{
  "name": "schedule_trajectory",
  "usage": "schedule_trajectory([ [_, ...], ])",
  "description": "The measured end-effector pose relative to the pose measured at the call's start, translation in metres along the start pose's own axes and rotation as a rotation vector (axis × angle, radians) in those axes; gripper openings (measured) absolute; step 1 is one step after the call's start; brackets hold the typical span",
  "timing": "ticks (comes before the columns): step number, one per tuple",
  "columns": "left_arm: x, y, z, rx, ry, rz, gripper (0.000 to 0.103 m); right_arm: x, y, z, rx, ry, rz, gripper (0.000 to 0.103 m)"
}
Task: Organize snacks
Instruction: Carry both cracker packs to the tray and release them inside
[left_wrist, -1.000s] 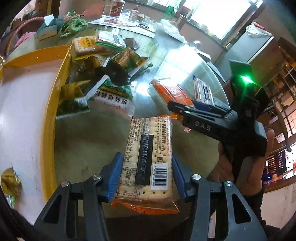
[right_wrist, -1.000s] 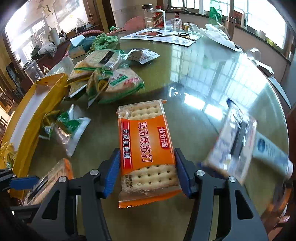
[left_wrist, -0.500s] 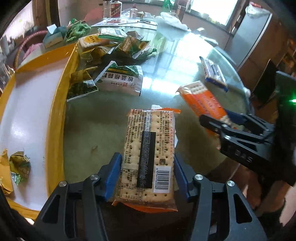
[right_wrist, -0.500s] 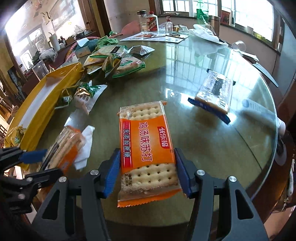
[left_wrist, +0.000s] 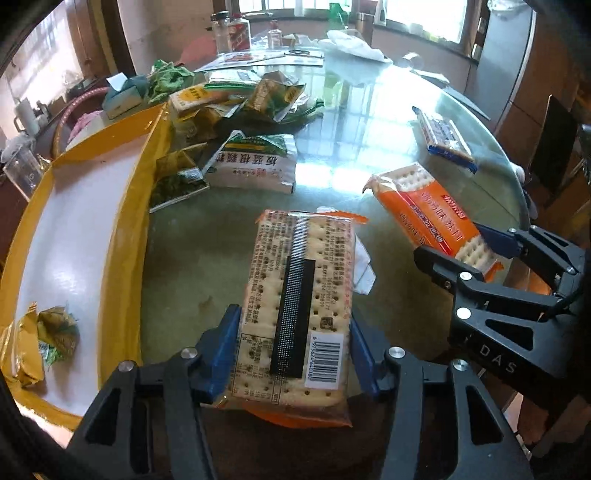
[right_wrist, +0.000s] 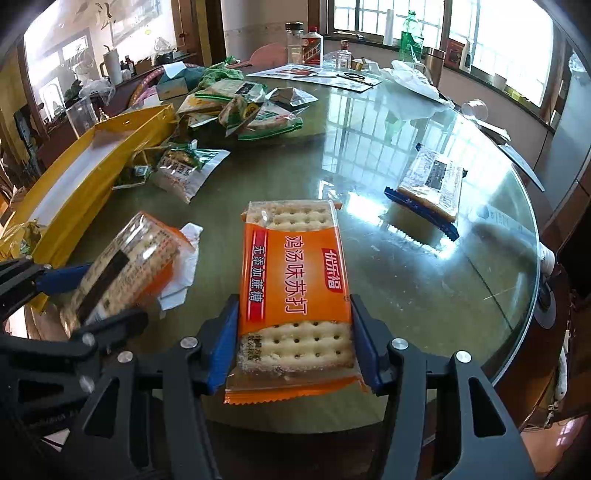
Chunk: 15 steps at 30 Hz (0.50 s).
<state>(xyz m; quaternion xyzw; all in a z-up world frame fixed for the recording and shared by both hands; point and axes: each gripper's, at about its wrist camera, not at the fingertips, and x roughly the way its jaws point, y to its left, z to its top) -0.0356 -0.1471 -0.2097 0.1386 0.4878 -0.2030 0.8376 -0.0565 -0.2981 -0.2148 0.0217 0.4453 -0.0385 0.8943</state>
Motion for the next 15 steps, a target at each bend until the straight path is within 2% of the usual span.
schedule_trajectory([
  [7, -0.012, 0.006, -0.011, -0.054, -0.022, -0.003, 0.054, -0.006, 0.01, -0.006, -0.002, 0.009, 0.009, 0.057],
  [12, -0.027, 0.014, -0.018, -0.098, -0.062, -0.032, 0.054, -0.016, 0.01, -0.011, 0.052, -0.002, 0.073, 0.057],
  [15, -0.035, 0.018, -0.018, -0.117, -0.079, -0.04, 0.054, -0.026, 0.013, -0.01, 0.057, -0.034, 0.053, 0.057],
])
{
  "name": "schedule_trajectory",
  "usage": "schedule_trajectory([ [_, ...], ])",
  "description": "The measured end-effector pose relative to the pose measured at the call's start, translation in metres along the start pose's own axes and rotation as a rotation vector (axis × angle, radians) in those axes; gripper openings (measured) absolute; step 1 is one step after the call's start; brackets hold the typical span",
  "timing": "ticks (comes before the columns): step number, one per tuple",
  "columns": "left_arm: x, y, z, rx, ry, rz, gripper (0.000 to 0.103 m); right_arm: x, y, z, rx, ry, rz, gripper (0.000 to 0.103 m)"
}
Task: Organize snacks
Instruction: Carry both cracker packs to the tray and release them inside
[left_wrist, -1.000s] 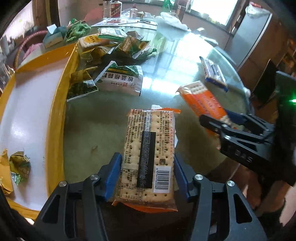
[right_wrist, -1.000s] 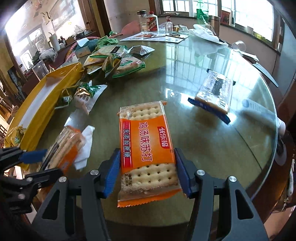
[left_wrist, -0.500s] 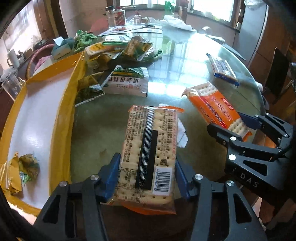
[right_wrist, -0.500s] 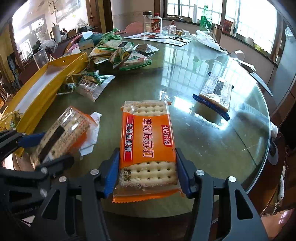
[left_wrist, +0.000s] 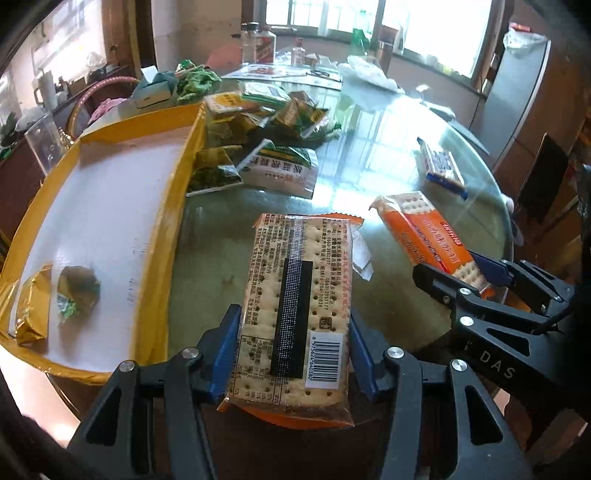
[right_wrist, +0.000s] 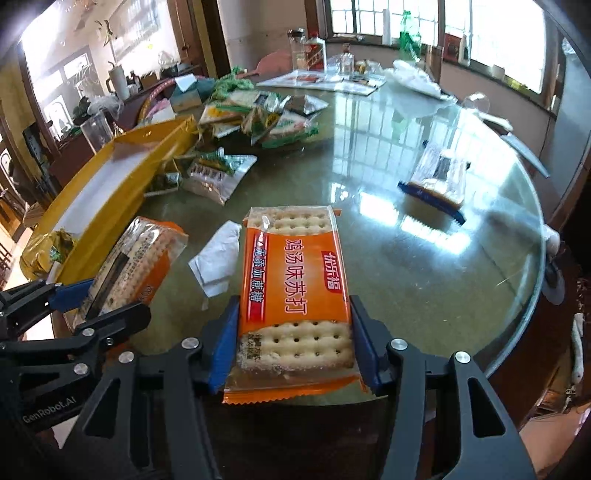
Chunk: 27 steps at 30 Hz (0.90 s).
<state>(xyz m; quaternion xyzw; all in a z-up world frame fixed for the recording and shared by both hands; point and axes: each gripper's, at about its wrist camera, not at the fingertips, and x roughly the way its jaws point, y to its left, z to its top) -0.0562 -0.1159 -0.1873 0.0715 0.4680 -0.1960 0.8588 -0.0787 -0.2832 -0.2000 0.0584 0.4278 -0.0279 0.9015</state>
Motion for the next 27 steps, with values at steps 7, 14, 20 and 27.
schedule_trajectory([
  [7, -0.03, 0.015, 0.0, -0.068, -0.072, -0.007, 0.054, -0.029, 0.005, 0.003, 0.036, -0.071, 0.069, 0.057],
  [14, -0.069, 0.051, 0.008, -0.159, -0.156, 0.028, 0.054, -0.045, 0.023, 0.012, 0.04, -0.098, 0.166, 0.057],
  [20, -0.086, 0.092, 0.015, -0.248, -0.187, 0.082, 0.054, -0.04, 0.058, 0.027, -0.025, -0.08, 0.232, 0.057],
  [27, -0.09, 0.139, 0.025, -0.334, -0.197, 0.139, 0.054, -0.018, 0.102, 0.049, -0.095, -0.04, 0.3, 0.057],
])
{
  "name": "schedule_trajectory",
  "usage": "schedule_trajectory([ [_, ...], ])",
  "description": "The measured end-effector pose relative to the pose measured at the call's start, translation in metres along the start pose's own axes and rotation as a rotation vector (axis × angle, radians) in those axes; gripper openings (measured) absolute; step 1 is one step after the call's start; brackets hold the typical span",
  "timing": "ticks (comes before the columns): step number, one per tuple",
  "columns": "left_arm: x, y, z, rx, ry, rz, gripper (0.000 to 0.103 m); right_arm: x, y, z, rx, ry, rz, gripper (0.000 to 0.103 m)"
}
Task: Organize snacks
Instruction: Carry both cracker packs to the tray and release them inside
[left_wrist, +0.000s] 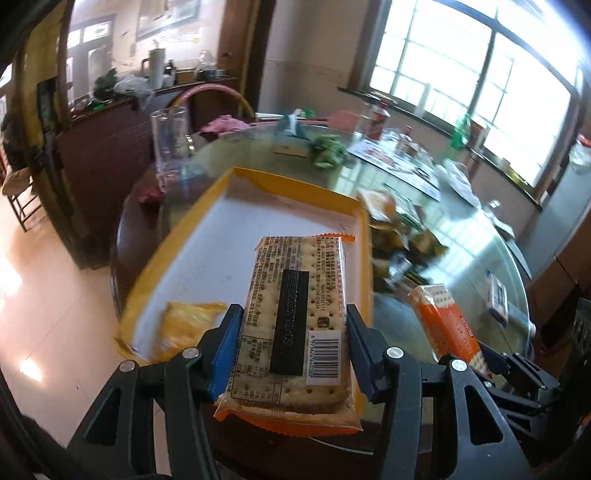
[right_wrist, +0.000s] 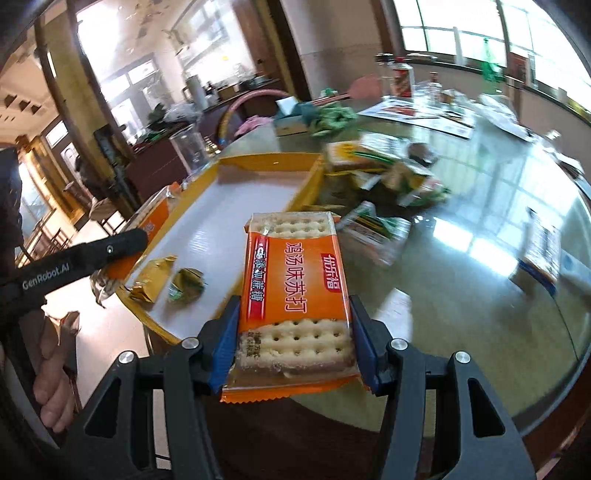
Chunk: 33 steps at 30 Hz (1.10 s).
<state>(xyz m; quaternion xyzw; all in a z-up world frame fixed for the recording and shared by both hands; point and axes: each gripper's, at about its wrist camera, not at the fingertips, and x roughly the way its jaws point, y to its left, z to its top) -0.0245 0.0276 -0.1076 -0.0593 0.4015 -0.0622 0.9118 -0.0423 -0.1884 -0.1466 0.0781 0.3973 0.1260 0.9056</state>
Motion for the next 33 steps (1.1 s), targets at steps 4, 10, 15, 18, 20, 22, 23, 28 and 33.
schedule_trajectory([
  [4, 0.01, 0.021, 0.014, -0.047, 0.002, 0.018, 0.054, 0.023, 0.02, 0.018, -0.026, 0.029, 0.041, 0.057],
  [10, 0.022, 0.051, 0.034, -0.107, -0.003, 0.039, 0.054, 0.053, 0.051, 0.048, -0.077, 0.043, 0.064, 0.057],
  [15, 0.036, 0.064, 0.05, -0.122, -0.005, 0.049, 0.054, 0.077, 0.067, 0.072, -0.093, 0.05, 0.077, 0.057],
  [18, 0.052, 0.07, 0.057, -0.123, 0.01, 0.055, 0.054, 0.099, 0.071, 0.082, -0.093, 0.069, 0.082, 0.057],
  [20, 0.068, 0.073, 0.059, -0.122, 0.039, 0.062, 0.054, 0.111, 0.073, 0.085, -0.096, 0.086, 0.079, 0.057],
  [22, 0.084, 0.075, 0.057, -0.119, 0.077, 0.073, 0.054, 0.126, 0.075, 0.084, -0.102, 0.115, 0.071, 0.057],
  [23, 0.092, 0.076, 0.056, -0.116, 0.098, 0.08, 0.054, 0.134, 0.075, 0.083, -0.106, 0.13, 0.069, 0.057],
  [28, 0.116, 0.079, 0.05, -0.101, 0.174, 0.098, 0.054, 0.16, 0.074, 0.078, -0.118, 0.206, 0.039, 0.057],
  [33, 0.128, 0.076, 0.046, -0.082, 0.239, 0.108, 0.057, 0.173, 0.083, 0.074, -0.191, 0.256, -0.033, 0.061],
])
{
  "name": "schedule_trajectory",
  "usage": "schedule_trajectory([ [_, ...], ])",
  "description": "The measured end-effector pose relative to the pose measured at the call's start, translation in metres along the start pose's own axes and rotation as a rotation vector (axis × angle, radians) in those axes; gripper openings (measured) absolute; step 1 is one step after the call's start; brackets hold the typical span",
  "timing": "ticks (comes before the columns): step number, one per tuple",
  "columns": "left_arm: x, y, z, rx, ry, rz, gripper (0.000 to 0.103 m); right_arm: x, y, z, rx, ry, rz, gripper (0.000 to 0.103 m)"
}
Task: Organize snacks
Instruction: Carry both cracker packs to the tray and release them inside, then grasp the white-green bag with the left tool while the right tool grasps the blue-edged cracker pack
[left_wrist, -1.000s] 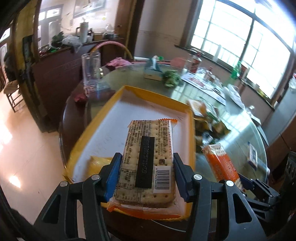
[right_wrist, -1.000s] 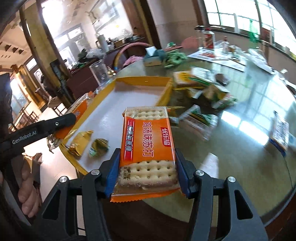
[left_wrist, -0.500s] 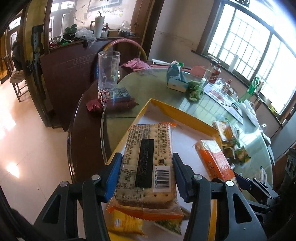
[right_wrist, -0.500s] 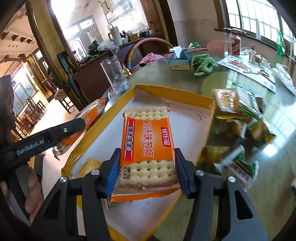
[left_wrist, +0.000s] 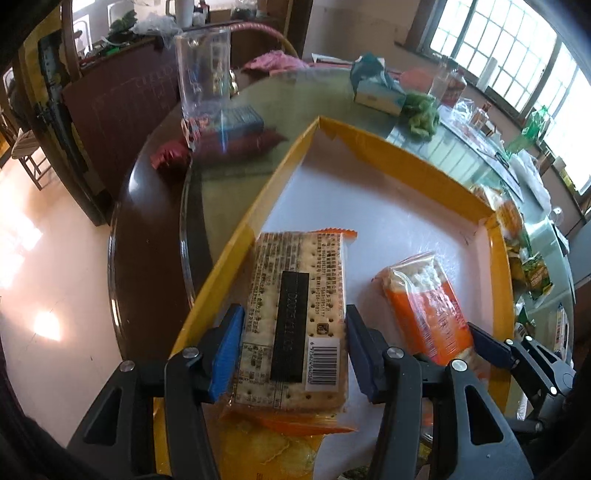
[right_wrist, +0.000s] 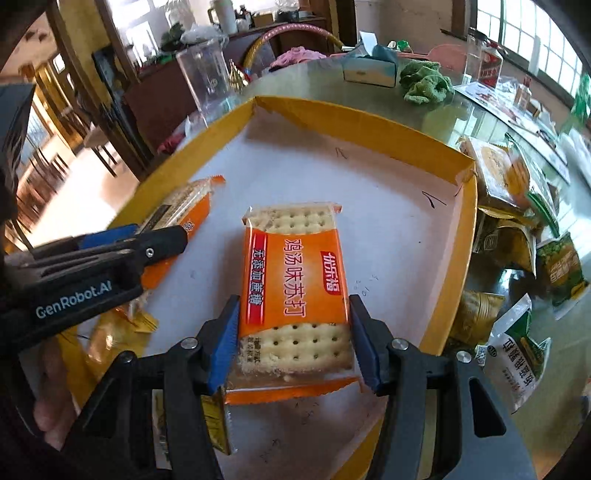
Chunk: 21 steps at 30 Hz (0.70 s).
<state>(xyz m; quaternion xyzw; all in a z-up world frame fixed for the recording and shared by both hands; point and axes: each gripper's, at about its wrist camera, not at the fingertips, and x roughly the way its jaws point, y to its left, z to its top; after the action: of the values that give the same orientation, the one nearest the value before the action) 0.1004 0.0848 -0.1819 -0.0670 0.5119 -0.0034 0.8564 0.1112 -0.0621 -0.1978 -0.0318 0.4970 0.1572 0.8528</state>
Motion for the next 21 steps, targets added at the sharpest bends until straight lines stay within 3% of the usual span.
schedule_trajectory([
  [4, -0.001, 0.0, 0.001, 0.011, 0.024, -0.004, 0.059, -0.003, 0.001, 0.001, -0.015, 0.004, 0.025, 0.071],
  [8, -0.025, 0.003, -0.005, -0.016, -0.042, -0.06, 0.072, -0.021, -0.014, -0.004, 0.068, -0.062, 0.092, 0.078],
  [10, -0.04, -0.001, -0.012, -0.007, -0.089, -0.058, 0.073, -0.038, -0.022, -0.01, 0.098, -0.124, 0.116, 0.083],
  [14, -0.064, -0.015, -0.03, 0.024, -0.141, -0.067, 0.075, -0.074, -0.036, -0.036, 0.113, -0.229, 0.118, 0.084],
  [18, -0.081, -0.043, -0.054, 0.083, -0.172, -0.109, 0.076, -0.094, -0.059, -0.073, 0.165, -0.25, 0.118, 0.084],
  [21, -0.085, -0.07, -0.072, 0.137, -0.146, -0.143, 0.076, -0.101, -0.079, -0.099, 0.216, -0.241, 0.11, 0.084],
])
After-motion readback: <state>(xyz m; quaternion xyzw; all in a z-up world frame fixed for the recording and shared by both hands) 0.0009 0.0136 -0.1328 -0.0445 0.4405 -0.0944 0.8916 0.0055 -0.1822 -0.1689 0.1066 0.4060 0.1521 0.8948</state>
